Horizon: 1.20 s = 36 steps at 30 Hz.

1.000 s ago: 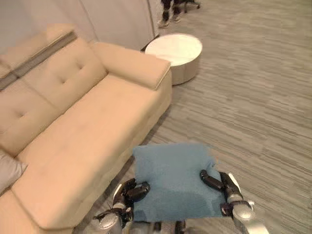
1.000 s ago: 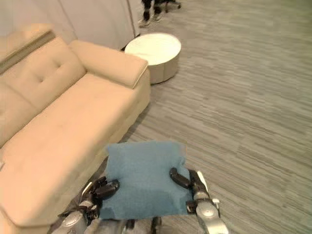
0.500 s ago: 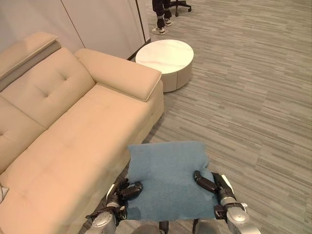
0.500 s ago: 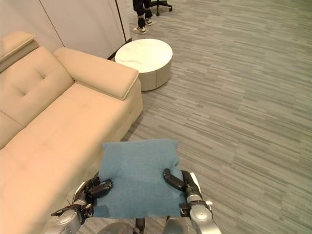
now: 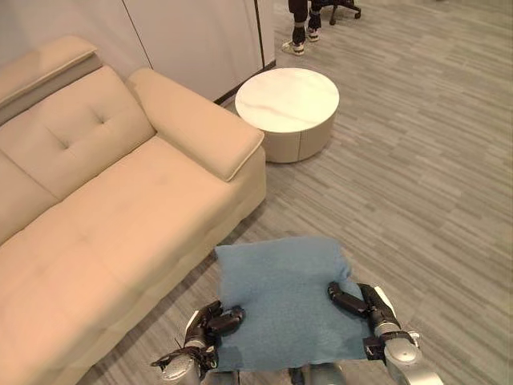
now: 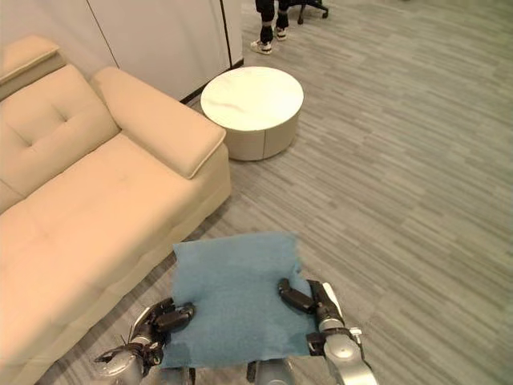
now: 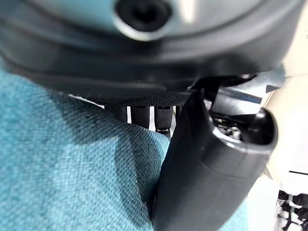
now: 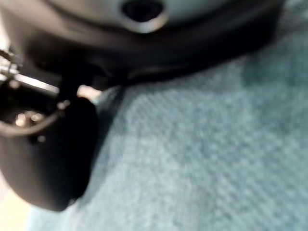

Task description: Pick up all the scattered cushions and arrange them neatly on the sofa.

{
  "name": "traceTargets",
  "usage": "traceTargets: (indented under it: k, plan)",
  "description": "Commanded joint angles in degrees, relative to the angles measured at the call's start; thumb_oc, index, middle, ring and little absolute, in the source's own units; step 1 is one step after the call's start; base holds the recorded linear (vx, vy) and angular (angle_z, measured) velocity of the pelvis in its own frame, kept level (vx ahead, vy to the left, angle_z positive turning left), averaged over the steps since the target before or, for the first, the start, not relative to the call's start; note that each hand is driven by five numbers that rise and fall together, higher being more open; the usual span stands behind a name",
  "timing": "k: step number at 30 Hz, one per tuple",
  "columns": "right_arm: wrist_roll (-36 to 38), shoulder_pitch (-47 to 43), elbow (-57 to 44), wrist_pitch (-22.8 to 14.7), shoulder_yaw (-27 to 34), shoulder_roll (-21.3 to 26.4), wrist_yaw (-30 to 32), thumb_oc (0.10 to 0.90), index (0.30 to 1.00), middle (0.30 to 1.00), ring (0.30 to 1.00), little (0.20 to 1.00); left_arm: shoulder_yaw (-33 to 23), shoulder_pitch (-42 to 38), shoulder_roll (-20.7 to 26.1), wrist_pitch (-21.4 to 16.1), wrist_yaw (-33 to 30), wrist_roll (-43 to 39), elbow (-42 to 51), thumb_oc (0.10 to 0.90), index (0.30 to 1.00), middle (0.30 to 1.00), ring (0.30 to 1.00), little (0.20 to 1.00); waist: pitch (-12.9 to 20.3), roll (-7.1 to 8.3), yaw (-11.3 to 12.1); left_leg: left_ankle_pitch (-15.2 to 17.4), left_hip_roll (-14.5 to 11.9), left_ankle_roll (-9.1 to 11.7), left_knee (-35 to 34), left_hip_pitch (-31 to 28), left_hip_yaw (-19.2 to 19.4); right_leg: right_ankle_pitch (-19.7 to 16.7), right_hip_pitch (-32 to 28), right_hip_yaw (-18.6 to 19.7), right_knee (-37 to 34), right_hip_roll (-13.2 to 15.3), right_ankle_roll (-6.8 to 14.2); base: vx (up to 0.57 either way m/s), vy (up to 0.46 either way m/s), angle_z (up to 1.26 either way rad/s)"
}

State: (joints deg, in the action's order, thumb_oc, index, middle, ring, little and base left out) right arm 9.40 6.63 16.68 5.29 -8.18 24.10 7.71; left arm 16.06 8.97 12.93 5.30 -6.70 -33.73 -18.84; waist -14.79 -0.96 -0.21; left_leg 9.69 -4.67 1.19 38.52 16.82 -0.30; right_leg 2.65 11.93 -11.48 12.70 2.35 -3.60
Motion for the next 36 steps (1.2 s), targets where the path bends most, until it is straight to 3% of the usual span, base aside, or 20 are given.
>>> traceTargets:
  k: [1, 2, 4, 5, 10, 11, 13, 15, 17, 18, 20, 21, 22, 24, 27, 29, 31, 32, 33, 36]
  plan:
    - [2.65, -2.65, -9.48, -7.07, 0.93, 0.01, 0.24, 0.4, 0.3, 0.3, 0.3, 0.3, -0.23, -0.8, 3.05, -4.96, 1.4, -0.99, 10.52, 0.4, 0.3, 0.3, 0.3, 0.3, 1.2, -2.47, 3.07, -5.1, 1.22, -1.2, -16.26, 3.32, 4.42, 6.4, -7.0, 3.26, -1.21, 0.92, 7.08, 0.49, 0.02, 0.17]
    - [2.44, -2.74, -9.24, -7.26, 0.45, -0.12, 0.37, 0.4, 0.3, 0.3, 0.3, 0.3, -0.3, -0.78, 3.08, -5.07, 1.29, -0.95, 10.64, 0.4, 0.3, 0.3, 0.3, 0.3, 1.49, -3.34, 4.23, -10.16, 0.82, -0.27, -23.75, 4.25, 5.6, 7.75, -8.98, 2.96, -1.18, -0.31, 7.18, 0.49, 0.038, 0.08]
    - [1.97, -3.36, -8.68, -7.2, 0.39, -0.37, 0.73, 0.4, 0.3, 0.3, 0.3, 0.3, -0.54, -0.81, 2.91, -5.34, 1.28, -1.17, 10.99, 0.4, 0.3, 0.3, 0.3, 0.3, 1.73, -3.13, 5.76, -11.9, 0.19, 1.07, -32.06, 6.74, 8.92, 10.26, -13.81, 2.89, -1.89, -0.68, 7.57, 0.56, 0.036, -0.06]
    - [1.79, -3.95, -8.51, -7.06, 0.43, -0.97, 0.79, 0.4, 0.3, 0.3, 0.3, 0.3, -0.95, -0.75, 3.18, -5.54, 1.21, -1.65, 11.38, 0.4, 0.3, 0.3, 0.3, 0.3, 1.76, -2.33, 6.69, -13.37, -0.37, 0.96, -33.47, 7.72, 11.37, 10.6, -16.1, 2.73, -2.77, -0.26, 7.92, 0.54, 0.063, 0.02]
    - [1.01, -2.81, -7.95, -6.69, -0.34, -2.94, -0.29, 0.4, 0.3, 0.3, 0.3, 0.3, -2.67, 1.3, 2.55, -5.06, 0.52, -3.48, 11.18, 0.4, 0.3, 0.3, 0.3, 0.3, 4.51, -0.83, 8.51, -16.83, -1.13, -0.27, -30.5, 6.62, 12.53, 11.21, -20.75, 4.22, -2.05, 0.44, 9.94, 0.49, 0.144, -0.2]
    - [0.36, -1.7, -7.88, -6.34, -0.25, -3.74, -0.9, 0.4, 0.3, 0.3, 0.3, 0.3, -2.81, 1.46, 2.7, -4.71, -0.01, -3.68, 10.77, 0.4, 0.3, 0.3, 0.3, 0.3, 5.89, 0.98, 8.71, -14.98, 0.31, -1.83, -28.8, 5.27, 12.41, 6.42, -19.46, 3.94, 3.47, 3.5, 12.48, 0.68, 0.332, -0.11]
    - [-0.31, -0.71, -7.46, -6.04, -0.32, -4.0, -1.14, 0.4, 0.3, 0.3, 0.3, 0.3, -2.91, 1.61, 2.84, -4.5, -0.85, -3.64, 10.47, 0.4, 0.3, 0.3, 0.3, 0.3, 5.82, 1.69, 8.04, -12.7, 1.99, -3.66, -28.37, 2.74, 12.52, -5.44, -16.81, 3.91, 13.94, 6.81, 15.46, 0.45, 0.323, 0.09]
    - [-0.26, 0.66, -7.76, -6.18, -0.19, -4.51, -1.14, 0.4, 0.3, 0.3, 0.3, 0.3, -3.14, 1.66, 3.63, -4.14, -0.98, -2.83, 10.91, 0.4, 0.3, 0.3, 0.3, 0.3, 5.65, 0.9, 7.0, -10.22, 2.62, -5.22, -28.49, -0.6, 11.13, -10.52, -14.02, 4.51, 22.69, 7.54, 14.5, 0.39, 0.238, 0.36]
    - [0.28, 2.11, -8.49, -6.37, 0.06, -5.1, -1.47, 0.4, 0.3, 0.3, 0.3, 0.3, -3.25, 1.63, 3.73, -4.4, -1.32, -2.73, 11.21, 0.4, 0.3, 0.3, 0.3, 0.3, 5.05, 0.02, 5.43, -8.15, 3.42, -5.98, -29.64, -4.63, 8.23, -7.63, -9.04, 5.34, 27.54, 6.79, 12.68, 0.33, 0.135, 0.66]
    - [0.28, 2.12, -8.49, -6.37, 0.07, -5.07, -1.47, 0.4, 0.3, 0.3, 0.3, 0.3, -3.25, 1.63, 3.7, -4.4, -1.32, -2.73, 11.21, 0.4, 0.3, 0.3, 0.3, 0.3, 5.18, -0.16, 5.42, -8.28, 3.24, -5.94, -29.73, -4.5, 8.16, -7.81, -8.94, 5.26, 27.37, 6.6, 12.6, 0.29, 0.058, 0.63]
    - [1.41, 2.2, -7.99, -6.94, 0.1, -4.82, -1.42, 0.4, 0.3, 0.3, 0.3, 0.3, -2.93, 0.64, 3.13, -4.84, -1.88, -3.31, 11.02, 0.4, 0.3, 0.3, 0.3, 0.3, 3.54, -0.28, 2.31, -6.3, 5.32, -5.58, -30.29, -8.73, 3.34, -0.09, -1.22, 5.72, 20.49, 3.21, 10.1, 0.39, -0.018, 0.74]
    - [1.41, 2.2, -7.98, -6.95, 0.1, -4.81, -1.42, 0.4, 0.3, 0.3, 0.3, 0.3, -2.94, 0.64, 3.13, -4.84, -1.88, -3.31, 11.02, 0.4, 0.3, 0.3, 0.3, 0.3, 3.56, -0.3, 2.28, -6.3, 5.31, -5.58, -30.29, -8.71, 3.31, -0.12, -1.22, 5.69, 20.45, 3.2, 10.09, 0.58, -0.162, 1.12]
    - [2.32, 1.91, -7.77, -6.96, 0.31, -4.37, -1.1, 0.4, 0.3, 0.3, 0.3, 0.3, -3.12, 0.32, 2.26, -5.16, -2.72, -2.99, 10.56, 0.4, 0.3, 0.3, 0.3, 0.3, 2.22, 0.91, -0.29, -3.9, 7.74, -4.58, -30.47, -12.48, -1.48, 1.03, 3.0, 9.86, 8.17, -0.76, 9.99, 0.46, -0.166, 1.35]
    - [2.53, 2.05, -8.08, -7.15, 0.27, -3.83, -0.37, 0.4, 0.3, 0.3, 0.3, 0.3, -3.38, -0.24, 1.85, -5.4, -3.09, -2.38, 10.4, 0.4, 0.3, 0.3, 0.3, 0.3, 1.6, 1.89, -1.41, -2.21, 9.22, -4.0, -30.53, -14.53, -4.8, -1.45, 4.59, 11.88, -0.06, -2.13, 10.85, 0.38, -0.135, 1.75]
    - [1.79, 3.04, -9.63, -6.93, 0.34, -3.29, -0.11, 0.4, 0.3, 0.3, 0.3, 0.3, -3.75, -1.0, 1.27, -5.63, -4.53, -1.23, 10.02, 0.4, 0.3, 0.3, 0.3, 0.3, 1.02, 2.81, -2.2, 0.26, 11.02, -3.78, -27.85, -15.49, -8.54, -3.68, 5.24, 12.92, -2.57, -2.49, 11.04, 0.27, -0.117, 1.38]
    - [2.3, 3.74, -10.11, -7.72, 0.12, -3.47, 0.24, 0.4, 0.3, 0.3, 0.3, 0.3, -3.46, -1.38, 0.57, -5.7, -5.01, -0.14, 9.15, 0.4, 0.3, 0.3, 0.3, 0.3, 1.54, 3.09, -2.14, 1.48, 11.76, -3.76, -26.11, -15.48, -10.46, -3.76, 3.73, 13.98, -2.61, -3.48, 9.68, 0.24, -0.15, 1.5]
    - [2.48, 3.71, -10.15, -8.01, -0.06, -3.47, -0.1, 0.4, 0.3, 0.3, 0.3, 0.3, -3.72, -0.96, 0.05, -5.75, -4.93, 0.15, 9.38, 0.4, 0.3, 0.3, 0.3, 0.3, 2.06, 2.9, -2.09, 1.88, 11.57, -3.39, -23.69, -14.89, -10.65, -3.57, 2.59, 13.2, -3.31, -3.47, 9.32, 0.16, -0.09, 0.93]
    - [2.95, 3.37, -10.5, -8.63, -0.37, -3.52, 0.32, 0.4, 0.3, 0.3, 0.3, 0.3, -3.63, -0.56, -0.51, -5.87, -5.41, 0.46, 9.74, 0.4, 0.3, 0.3, 0.3, 0.3, 1.87, 2.93, -1.8, 0.52, 10.34, -1.86, -15.58, -11.84, -8.71, -2.54, 0.89, 12.52, -2.83, -3.19, 8.18, 0.1, -0.05, 0.73]
    - [2.96, 3.35, -10.49, -8.64, -0.38, -3.51, 0.32, 0.4, 0.3, 0.3, 0.3, 0.3, -3.64, -0.55, -0.52, -5.86, -5.41, 0.46, 9.75, 0.4, 0.3, 0.3, 0.3, 0.3, 1.95, 2.82, -1.88, 0.78, 10.29, -1.84, -15.06, -11.46, -8.77, -2.5, 1.05, 12.42, -2.74, -3.27, 8.18, 0.13, -0.057, 0.74]
    - [3.33, 2.2, -10.36, -8.63, -1.7, -3.25, 1.69, 0.4, 0.3, 0.3, 0.3, 0.3, -3.11, -1.21, -0.87, -6.04, -6.76, 0.27, 9.42, 0.4, 0.3, 0.3, 0.3, 0.3, 0.98, 3.23, -1.71, -0.53, 5.05, -2.14, -6.58, -4.82, -2.1, 0.18, -1.59, 10.72, -2.05, -2.03, 6.73, 0.06, -0.003, 0.55]
